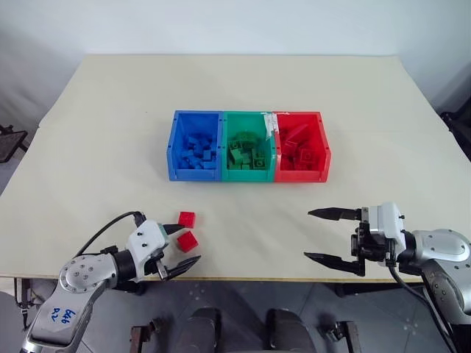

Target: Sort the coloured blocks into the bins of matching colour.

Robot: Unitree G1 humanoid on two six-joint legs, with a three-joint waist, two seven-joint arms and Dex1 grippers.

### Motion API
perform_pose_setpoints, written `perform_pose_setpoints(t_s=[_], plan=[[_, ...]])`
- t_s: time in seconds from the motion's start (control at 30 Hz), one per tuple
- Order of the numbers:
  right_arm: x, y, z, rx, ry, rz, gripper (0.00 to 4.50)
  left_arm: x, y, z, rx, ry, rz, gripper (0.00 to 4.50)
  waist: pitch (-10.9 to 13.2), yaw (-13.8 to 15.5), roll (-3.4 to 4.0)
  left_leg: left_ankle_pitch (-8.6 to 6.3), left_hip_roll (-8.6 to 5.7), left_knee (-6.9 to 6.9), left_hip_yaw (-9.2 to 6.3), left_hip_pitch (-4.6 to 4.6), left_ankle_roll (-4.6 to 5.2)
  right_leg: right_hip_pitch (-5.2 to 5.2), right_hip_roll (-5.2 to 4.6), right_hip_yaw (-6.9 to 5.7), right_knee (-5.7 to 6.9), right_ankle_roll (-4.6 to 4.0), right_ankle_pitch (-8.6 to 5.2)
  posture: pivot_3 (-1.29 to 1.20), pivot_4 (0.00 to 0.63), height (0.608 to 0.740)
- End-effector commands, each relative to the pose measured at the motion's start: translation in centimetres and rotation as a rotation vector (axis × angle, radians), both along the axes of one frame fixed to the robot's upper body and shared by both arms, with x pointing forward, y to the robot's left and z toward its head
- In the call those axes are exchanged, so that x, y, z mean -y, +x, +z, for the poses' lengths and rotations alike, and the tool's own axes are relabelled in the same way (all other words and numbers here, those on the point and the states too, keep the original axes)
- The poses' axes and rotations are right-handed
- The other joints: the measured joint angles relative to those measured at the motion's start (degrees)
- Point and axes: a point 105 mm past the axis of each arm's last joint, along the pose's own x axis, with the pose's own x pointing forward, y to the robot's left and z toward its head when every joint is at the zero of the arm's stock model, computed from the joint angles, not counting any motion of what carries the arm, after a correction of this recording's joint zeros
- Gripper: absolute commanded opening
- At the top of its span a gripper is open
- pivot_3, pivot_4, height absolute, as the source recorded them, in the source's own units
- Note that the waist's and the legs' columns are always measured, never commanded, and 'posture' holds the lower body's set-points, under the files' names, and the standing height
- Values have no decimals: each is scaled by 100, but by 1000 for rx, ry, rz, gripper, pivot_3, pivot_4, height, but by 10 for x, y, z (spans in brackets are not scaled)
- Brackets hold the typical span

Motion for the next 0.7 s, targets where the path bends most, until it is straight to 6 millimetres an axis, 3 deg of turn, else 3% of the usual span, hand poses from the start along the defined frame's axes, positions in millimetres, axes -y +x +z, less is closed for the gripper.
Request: perform_pose_setpoints(t_s=[0.03,0.1,0.2,0.43,0.57,0.7], plan=[[-1,-3,9,33,-4,9,4500,4,4,-1,15,-2,-7,4371,0,-2,0,0,0,0,1,0,0,0,0,0,0,0,0,0,150,740],[-2,-2,9,34,-1,8,4500,6,4,-2,5,-12,-21,4371,0,-2,0,0,0,0,1,-1,0,0,0,0,0,0,0,0,150,740],[-2,-2,9,37,1,4,4500,4,5,-7,-3,17,-21,3818,0,2,0,0,0,0,1,-1,0,0,-1,0,-1,0,0,0,150,740],[-2,-2,9,37,2,1,4500,-4,7,-9,20,82,-66,1611,0,2,0,0,0,1,1,0,0,1,-1,0,-2,0,0,0,150,740],[-1,-2,10,35,12,-13,4500,-6,18,2,101,90,-117,1486,0,7,1,0,-1,1,1,1,0,2,-1,-1,-2,0,0,0,150,740],[5,-3,17,62,73,-103,4500,7,35,44,190,-45,-201,1486,1,35,0,0,-2,6,-9,-7,-1,-3,-1,-10,2,0,0,0,150,740]])
